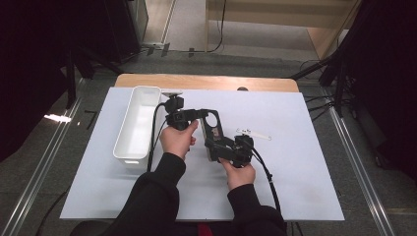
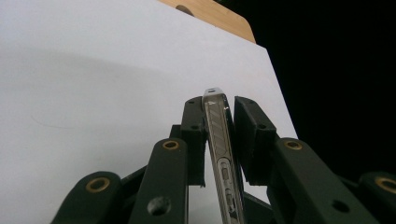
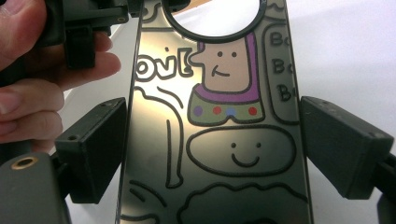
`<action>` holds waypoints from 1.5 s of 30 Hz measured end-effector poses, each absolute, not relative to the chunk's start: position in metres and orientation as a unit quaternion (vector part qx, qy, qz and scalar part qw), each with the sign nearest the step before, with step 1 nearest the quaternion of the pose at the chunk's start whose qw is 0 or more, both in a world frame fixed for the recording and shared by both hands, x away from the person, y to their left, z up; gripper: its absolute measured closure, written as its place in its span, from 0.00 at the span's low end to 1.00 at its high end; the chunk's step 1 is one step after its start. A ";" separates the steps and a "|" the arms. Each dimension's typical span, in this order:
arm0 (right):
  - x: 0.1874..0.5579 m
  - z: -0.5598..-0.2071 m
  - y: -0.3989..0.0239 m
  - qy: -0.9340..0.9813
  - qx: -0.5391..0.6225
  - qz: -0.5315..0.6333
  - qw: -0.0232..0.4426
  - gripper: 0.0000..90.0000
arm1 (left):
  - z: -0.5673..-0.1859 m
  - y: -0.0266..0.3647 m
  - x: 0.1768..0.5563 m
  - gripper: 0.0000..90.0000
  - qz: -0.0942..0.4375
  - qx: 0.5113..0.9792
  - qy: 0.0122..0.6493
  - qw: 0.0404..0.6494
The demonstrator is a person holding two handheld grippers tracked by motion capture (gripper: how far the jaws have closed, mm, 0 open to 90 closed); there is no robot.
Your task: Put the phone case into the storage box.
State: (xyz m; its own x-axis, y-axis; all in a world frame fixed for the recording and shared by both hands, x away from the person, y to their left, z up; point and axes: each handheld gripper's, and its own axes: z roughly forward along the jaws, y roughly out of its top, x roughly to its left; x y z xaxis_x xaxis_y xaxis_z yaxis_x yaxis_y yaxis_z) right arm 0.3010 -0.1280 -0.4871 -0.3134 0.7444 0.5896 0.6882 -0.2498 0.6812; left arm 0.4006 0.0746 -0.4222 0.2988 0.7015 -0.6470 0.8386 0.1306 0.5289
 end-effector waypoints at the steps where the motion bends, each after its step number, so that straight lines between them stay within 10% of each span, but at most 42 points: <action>1: 0.301 -0.487 -0.128 0.612 0.585 0.531 0.026 0.12 | -0.422 0.075 0.401 0.83 -0.075 0.655 0.587 0.469; 45: 0.306 -0.484 -0.128 0.622 0.577 0.530 0.014 0.12 | -0.412 0.074 0.397 0.89 -0.093 0.657 0.558 0.499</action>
